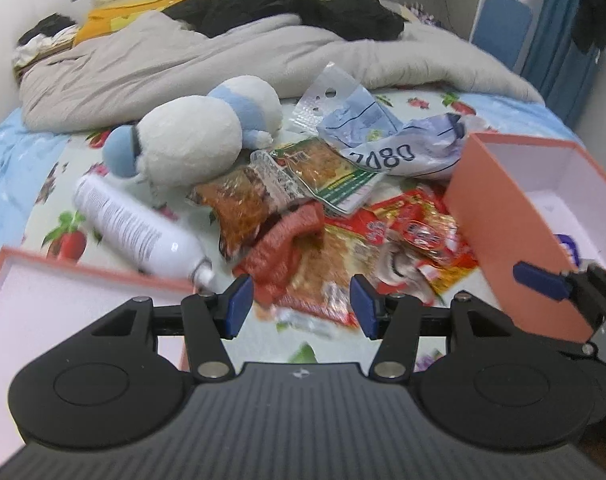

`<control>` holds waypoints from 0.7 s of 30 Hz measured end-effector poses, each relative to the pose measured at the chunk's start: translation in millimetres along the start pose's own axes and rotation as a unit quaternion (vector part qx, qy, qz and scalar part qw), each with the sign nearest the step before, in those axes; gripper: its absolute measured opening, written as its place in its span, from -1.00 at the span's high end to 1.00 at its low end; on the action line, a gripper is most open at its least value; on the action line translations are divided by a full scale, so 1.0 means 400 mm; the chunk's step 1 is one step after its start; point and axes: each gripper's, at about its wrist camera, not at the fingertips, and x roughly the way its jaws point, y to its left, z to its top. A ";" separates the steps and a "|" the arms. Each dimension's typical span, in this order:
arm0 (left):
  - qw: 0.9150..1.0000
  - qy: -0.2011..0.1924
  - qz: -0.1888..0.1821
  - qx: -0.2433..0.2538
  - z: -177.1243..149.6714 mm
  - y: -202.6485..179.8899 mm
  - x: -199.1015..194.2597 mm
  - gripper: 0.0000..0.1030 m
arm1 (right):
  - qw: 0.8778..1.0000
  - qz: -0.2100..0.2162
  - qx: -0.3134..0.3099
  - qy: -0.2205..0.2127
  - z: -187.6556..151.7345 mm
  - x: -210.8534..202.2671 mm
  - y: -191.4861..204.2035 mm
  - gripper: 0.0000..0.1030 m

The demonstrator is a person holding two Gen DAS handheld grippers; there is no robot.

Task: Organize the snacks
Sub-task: 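Reach both tools into the snack pile toward the red packets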

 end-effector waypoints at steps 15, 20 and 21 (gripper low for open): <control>0.997 0.060 -0.011 0.049 0.087 0.039 0.317 -0.21 | 0.998 -0.038 -0.015 0.043 0.051 0.295 -0.012 -0.20; 0.997 0.060 -0.026 0.051 0.085 0.046 0.357 -0.20 | 0.998 -0.017 0.007 0.064 0.045 0.345 -0.031 -0.20; 0.996 0.061 -0.026 0.053 0.084 0.046 0.366 -0.20 | 0.997 -0.010 0.016 0.070 0.042 0.351 -0.034 -0.25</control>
